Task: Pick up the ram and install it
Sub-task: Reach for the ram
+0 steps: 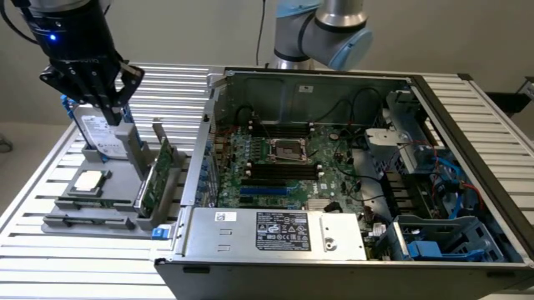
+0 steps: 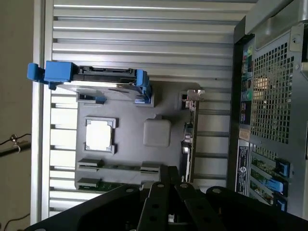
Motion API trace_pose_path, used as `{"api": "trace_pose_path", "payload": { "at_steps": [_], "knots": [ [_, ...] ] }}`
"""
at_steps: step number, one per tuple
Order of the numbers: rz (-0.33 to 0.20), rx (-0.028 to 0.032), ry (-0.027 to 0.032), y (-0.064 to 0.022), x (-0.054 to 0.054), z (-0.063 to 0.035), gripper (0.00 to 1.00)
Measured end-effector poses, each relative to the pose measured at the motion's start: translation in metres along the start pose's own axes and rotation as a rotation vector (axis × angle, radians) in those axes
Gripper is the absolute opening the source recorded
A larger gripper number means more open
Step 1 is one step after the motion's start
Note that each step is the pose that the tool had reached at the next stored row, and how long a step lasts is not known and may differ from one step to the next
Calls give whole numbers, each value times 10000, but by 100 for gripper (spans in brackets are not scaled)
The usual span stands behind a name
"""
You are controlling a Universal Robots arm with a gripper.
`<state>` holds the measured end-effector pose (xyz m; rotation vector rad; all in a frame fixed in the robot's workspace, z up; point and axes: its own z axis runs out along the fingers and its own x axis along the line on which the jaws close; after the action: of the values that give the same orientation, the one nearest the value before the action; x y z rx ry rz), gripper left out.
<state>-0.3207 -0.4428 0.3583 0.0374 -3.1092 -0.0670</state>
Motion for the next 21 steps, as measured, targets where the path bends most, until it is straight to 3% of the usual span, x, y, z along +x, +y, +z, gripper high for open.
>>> {"api": "trace_pose_path", "payload": {
  "at_steps": [6,9,12,21],
  "knots": [
    [-44,19,2,-47,71,2,11],
    [-70,65,5,-67,86,2,11],
    [-93,167,8,-81,103,2,11],
    [-136,551,21,-114,168,2,11]
  ]
}}
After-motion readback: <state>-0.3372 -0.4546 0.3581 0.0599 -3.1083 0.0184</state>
